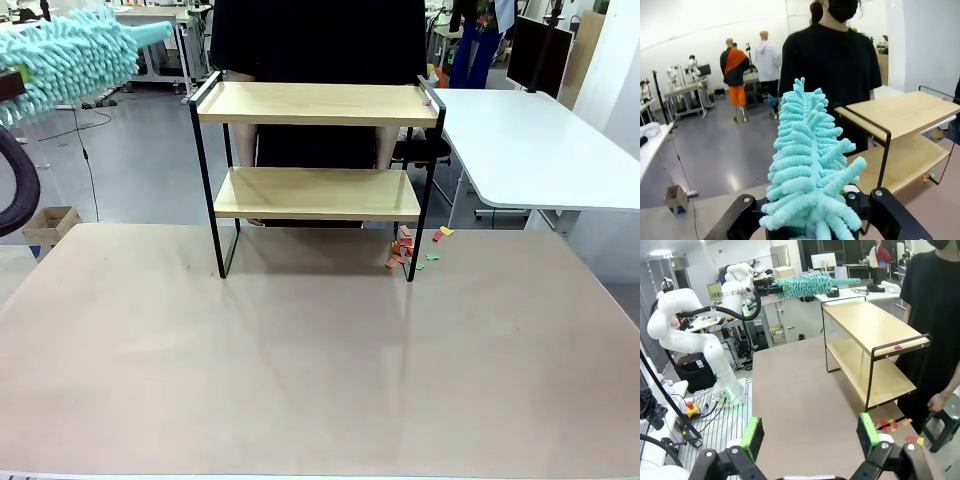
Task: Clean the shelf.
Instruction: Hand the Duster back to the human.
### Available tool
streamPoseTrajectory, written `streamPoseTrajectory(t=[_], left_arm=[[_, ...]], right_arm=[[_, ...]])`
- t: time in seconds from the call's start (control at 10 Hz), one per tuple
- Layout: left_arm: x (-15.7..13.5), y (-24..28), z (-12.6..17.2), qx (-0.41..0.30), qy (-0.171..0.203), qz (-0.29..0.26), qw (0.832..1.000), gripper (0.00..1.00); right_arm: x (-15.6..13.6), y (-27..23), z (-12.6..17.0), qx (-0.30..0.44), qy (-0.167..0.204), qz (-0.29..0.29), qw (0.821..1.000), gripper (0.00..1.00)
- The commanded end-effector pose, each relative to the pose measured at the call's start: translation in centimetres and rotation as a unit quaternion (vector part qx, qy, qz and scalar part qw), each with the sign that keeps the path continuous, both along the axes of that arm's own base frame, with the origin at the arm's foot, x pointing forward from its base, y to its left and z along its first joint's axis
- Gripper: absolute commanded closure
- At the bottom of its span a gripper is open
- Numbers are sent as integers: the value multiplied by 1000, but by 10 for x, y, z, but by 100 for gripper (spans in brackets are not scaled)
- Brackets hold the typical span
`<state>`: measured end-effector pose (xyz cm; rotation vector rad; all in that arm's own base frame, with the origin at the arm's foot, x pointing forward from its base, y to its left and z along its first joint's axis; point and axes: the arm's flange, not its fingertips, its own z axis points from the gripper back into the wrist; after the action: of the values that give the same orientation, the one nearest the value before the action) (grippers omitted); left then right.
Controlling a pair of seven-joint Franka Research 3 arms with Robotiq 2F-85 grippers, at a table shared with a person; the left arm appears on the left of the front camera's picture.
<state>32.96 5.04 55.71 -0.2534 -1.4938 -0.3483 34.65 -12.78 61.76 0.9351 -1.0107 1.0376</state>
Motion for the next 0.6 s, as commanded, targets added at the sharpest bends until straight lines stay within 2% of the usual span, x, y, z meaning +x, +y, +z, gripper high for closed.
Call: streamPoseTrajectory(t=[0.0, 0.3, 0.5], left_arm=[[-44, -9, -70, -24, 16, 12, 1000, 81], [-50, -14, -114, -27, 44, 38, 998, 81], [-59, -16, -130, -39, 44, 52, 997, 81]], right_arm=[[-1, -1, 1, -6, -8, 7, 1000, 0], [-1, -1, 1, -6, -8, 7, 1000, 0], [-1, -1, 1, -6, -8, 7, 1000, 0]])
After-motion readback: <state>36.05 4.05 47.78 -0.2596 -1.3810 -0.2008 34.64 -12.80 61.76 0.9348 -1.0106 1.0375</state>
